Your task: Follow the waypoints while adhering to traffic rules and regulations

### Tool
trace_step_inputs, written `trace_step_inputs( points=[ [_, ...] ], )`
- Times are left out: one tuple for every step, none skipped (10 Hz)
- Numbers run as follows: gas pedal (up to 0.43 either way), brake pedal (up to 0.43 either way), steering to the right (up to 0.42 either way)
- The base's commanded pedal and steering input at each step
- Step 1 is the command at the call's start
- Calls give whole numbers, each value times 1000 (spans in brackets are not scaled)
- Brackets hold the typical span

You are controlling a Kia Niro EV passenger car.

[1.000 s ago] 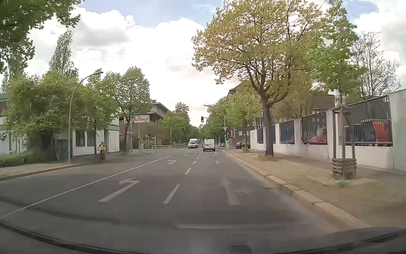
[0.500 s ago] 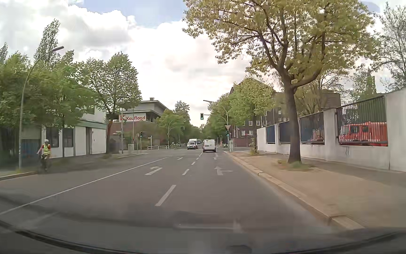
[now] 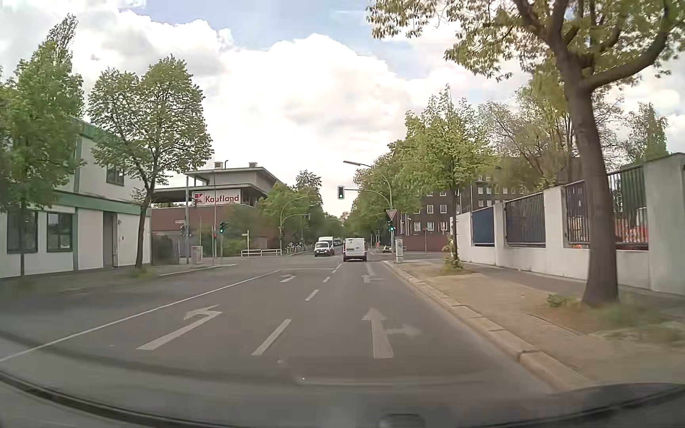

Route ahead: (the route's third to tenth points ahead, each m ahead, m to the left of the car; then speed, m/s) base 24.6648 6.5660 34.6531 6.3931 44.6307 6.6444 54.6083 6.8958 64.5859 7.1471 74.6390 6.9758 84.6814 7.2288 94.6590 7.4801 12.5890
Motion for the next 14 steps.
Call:
trace_step_inputs(
  points=[
    [79, 24, -6],
    [79, 24, -5],
    [67, 18, -4],
    [67, 18, -4],
    [67, 24, -4],
    [67, 24, -5],
    [67, 24, -6],
    [67, 24, -7],
    [67, 18, -7],
    [47, 24, -7],
    [47, 24, -7],
    [47, 18, -6],
    [47, 18, -5],
    [39, 24, -5]
  ],
)
